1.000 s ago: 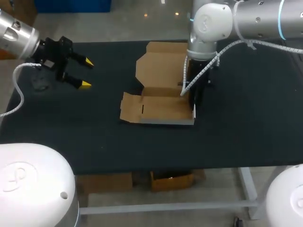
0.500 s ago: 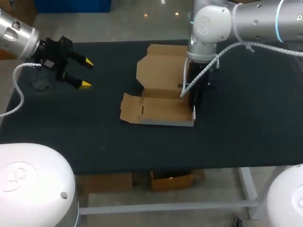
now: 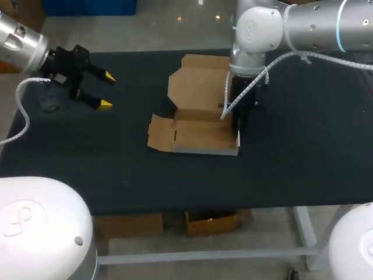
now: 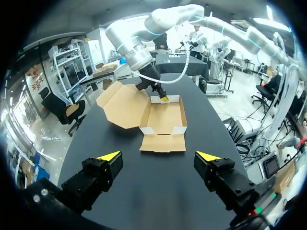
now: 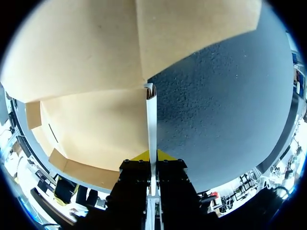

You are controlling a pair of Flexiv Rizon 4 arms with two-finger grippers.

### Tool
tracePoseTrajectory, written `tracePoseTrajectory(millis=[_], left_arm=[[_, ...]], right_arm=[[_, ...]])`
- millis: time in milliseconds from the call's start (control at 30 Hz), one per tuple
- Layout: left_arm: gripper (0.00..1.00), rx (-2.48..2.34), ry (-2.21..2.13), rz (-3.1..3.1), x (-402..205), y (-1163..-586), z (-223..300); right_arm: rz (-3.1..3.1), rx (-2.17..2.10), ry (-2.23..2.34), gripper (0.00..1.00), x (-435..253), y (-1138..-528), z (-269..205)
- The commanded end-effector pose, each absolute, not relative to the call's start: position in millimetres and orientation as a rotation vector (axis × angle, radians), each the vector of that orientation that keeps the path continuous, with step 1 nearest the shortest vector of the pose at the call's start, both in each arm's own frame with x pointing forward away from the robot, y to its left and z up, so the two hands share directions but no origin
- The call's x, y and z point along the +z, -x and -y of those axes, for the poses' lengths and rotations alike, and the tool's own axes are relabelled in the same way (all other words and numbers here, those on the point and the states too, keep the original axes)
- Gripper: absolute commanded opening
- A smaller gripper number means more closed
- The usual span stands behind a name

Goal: Assemble the packaging by folding the flat box into shape, placing the metal phone stand inside, and closing the box properly

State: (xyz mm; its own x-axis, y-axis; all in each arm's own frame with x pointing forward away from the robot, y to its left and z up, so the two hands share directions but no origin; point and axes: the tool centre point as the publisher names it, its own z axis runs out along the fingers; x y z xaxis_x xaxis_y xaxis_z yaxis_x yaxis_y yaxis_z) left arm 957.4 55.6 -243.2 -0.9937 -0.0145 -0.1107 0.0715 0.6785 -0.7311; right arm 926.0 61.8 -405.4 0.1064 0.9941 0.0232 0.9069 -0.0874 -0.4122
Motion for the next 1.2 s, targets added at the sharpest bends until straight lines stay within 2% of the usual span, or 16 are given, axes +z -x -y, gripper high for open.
tracePoseTrajectory(millis=[33, 1000, 1200], left_arm=[[1.00, -1.215, -0.048, -2.783, -242.4, -957.6, -55.8], [1.00, -1.215, -0.048, -2.783, -242.4, -957.6, -55.8], [1.00, -1.215, -0.048, -2.783, -242.4, -957.6, -55.8]], right_arm=[[1.862, 0.375, 2.070, 0.00, -408.6, -925.2, -62.4], [1.938, 0.327, 2.111, 0.00, -399.0, -931.6, -55.8], [1.954, 0.336, 2.106, 0.05, -400.1, -933.9, -54.7]])
